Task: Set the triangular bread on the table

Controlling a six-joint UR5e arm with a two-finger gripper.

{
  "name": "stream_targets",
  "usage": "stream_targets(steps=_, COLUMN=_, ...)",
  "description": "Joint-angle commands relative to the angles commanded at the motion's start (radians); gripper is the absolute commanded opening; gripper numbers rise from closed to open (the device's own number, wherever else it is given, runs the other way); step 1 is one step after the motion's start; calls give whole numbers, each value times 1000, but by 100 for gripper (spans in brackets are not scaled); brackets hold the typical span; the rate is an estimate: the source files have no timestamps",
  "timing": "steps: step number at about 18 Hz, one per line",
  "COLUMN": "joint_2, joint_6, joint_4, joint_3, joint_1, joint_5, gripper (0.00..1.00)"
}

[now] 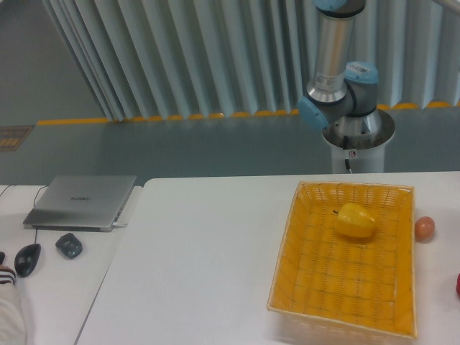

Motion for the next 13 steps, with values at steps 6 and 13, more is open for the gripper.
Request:
stream_targets(steps=6, joint_2=9, joint_6=-37, joint_4=1, joint_3=15, joint_1=-86, joint_5=45, gripper=100)
stream_targets(steps=13, joint_2=-50, joint_6=-175, joint_4=6, joint_3=46, joint_1=-172, joint_5=80, gripper=100)
